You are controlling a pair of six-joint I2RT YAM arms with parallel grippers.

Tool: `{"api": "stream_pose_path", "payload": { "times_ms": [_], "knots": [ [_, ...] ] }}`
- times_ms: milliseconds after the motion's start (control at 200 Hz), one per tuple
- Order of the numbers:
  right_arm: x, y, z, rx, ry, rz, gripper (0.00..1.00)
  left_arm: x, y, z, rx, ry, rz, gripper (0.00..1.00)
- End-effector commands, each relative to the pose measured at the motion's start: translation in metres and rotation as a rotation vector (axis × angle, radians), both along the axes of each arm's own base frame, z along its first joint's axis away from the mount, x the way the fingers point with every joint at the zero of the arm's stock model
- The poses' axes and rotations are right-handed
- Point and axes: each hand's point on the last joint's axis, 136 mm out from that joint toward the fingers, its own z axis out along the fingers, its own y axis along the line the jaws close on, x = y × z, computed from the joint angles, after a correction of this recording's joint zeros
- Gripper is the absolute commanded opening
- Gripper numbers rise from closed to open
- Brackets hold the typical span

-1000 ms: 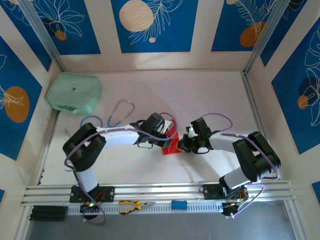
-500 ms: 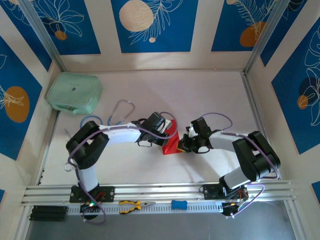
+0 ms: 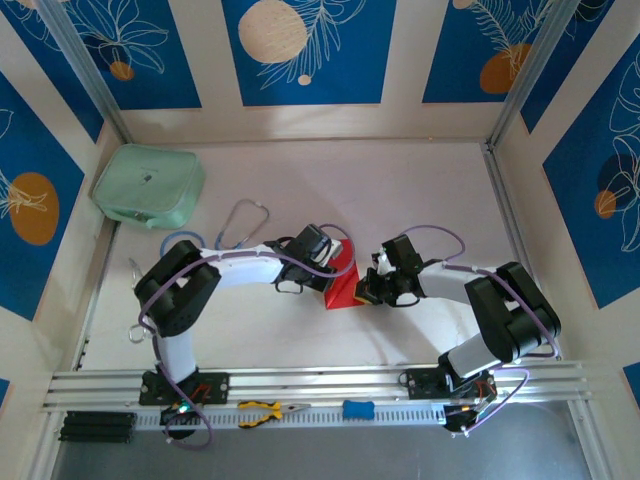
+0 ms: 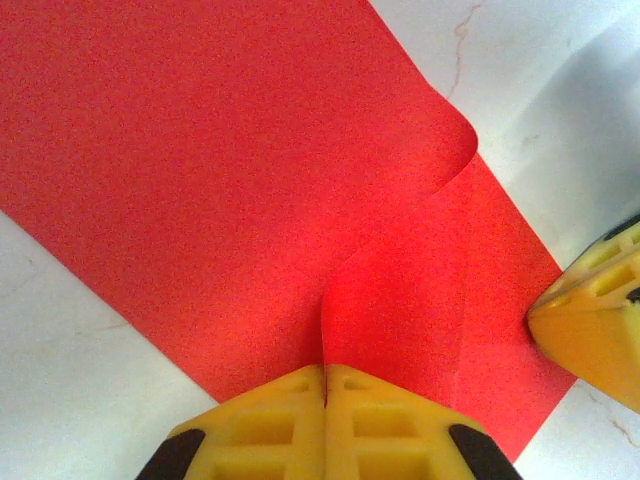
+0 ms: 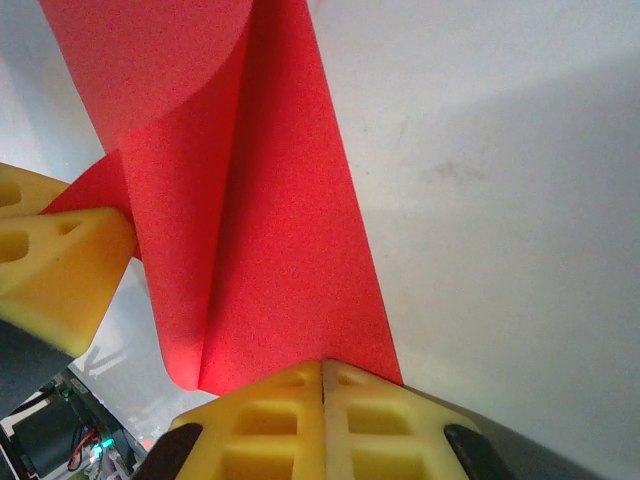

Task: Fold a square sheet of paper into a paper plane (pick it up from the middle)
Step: Fold the triangle a second time at the center of the table.

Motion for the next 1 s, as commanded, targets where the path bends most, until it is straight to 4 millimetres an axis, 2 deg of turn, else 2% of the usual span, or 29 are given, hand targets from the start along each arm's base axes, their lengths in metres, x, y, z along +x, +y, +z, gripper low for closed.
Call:
{"api": "stream_pose_path", "payload": {
  "times_ms": [0,490,990],
  "knots": [
    [-0.009,-0.008,-0.008,-0.039,0.052,-0.003,0.00,0.004,0.007,0.000,0.019,0.006,0.033,0.00],
    [-0.009,-0.008,-0.008,-0.042,0.054,-0.009,0.00,0.006,0.016,0.000,0.043,-0.002,0.064,0.00],
    [-0.011,-0.008,-0.010,-0.041,0.059,-0.007,0.00,0.007,0.005,0.005,-0.004,-0.010,0.031,0.00]
  ]
}}
